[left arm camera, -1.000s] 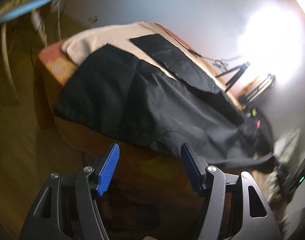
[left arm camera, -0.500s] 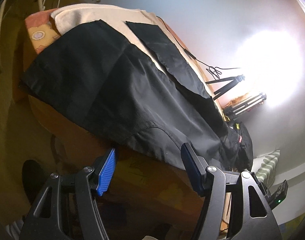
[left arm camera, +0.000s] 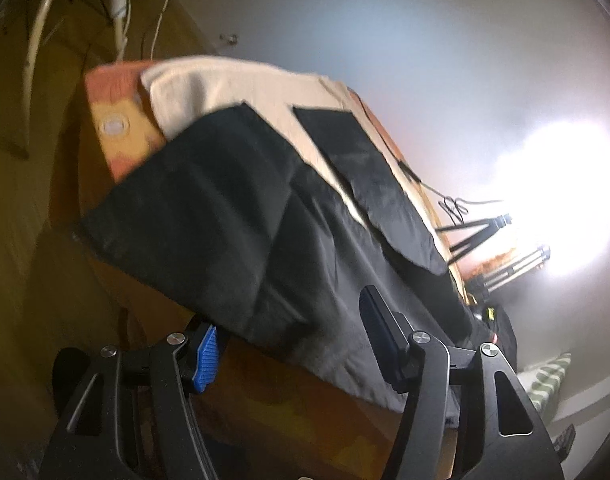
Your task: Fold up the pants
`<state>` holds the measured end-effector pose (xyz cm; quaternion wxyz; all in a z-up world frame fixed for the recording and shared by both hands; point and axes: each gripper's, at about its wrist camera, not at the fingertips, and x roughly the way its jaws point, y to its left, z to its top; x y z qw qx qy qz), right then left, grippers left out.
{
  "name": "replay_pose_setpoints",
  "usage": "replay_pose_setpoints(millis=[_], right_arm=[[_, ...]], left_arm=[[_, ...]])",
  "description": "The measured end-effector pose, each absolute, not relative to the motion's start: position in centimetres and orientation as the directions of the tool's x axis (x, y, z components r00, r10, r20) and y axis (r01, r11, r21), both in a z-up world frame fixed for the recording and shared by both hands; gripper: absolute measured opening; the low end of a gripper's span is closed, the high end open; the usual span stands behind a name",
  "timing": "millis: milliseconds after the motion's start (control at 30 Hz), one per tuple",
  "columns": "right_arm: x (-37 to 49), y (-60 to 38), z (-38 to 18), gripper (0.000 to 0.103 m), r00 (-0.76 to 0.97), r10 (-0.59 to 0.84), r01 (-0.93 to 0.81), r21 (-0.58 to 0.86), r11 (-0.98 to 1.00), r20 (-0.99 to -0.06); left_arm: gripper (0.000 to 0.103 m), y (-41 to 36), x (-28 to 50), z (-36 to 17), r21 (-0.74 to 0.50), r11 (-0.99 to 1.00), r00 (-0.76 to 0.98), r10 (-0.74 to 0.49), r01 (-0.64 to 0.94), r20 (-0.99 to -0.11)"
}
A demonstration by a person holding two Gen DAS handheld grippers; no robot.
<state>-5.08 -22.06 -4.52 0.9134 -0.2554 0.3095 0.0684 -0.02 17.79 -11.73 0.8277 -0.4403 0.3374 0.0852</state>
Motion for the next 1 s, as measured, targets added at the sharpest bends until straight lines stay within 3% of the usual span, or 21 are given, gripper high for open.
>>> replay_pose_setpoints(millis=[67, 167, 200, 533, 767, 1000], right_arm=[[-5.3, -22.0, -4.6, 0.0, 0.801, -0.034, -0.283, -0.428, 0.858, -0.598], [-5.4, -21.9, -4.6, 0.0, 0.802, -0.038, -0.283, -0.435, 0.855, -0.596], [-5.4, -21.9, -4.7, 0.0, 0.803, -0.041, -0.28, -0.438, 0.854, -0.594], [-6.0, -21.8, -4.2, 0.0, 0.825, -0.06, -0.25, -0.458, 0.853, -0.562], [-7.4, -21.6, -1.7, 0.0, 0.886, -0.073, -0.169, -0.467, 0.868, -0.457], [-6.5, -22.2, 0.4, 0.0, 0.912, -0.076, -0.122, -0.444, 0.887, -0.403]], left_arm=[[0.058, 18.3, 0.2, -11.5, -0.665, 0.605, 0.767, -0.134, -0.439, -0.628], [0.012, 18.7, 0.9, -11.5, -0.639, 0.629, 0.763, -0.11, -0.443, -0.637], [0.006, 18.8, 1.2, -11.4, -0.632, 0.64, 0.764, -0.106, -0.437, -0.636], [0.003, 18.1, 2.3, -8.2, -0.628, 0.705, 0.823, -0.11, -0.331, -0.557], [0.002, 17.7, 3.2, -4.6, -0.618, 0.74, 0.861, -0.107, -0.265, -0.497], [0.002, 17.2, 5.3, -2.4, -0.552, 0.799, 0.865, -0.083, -0.239, -0.495]])
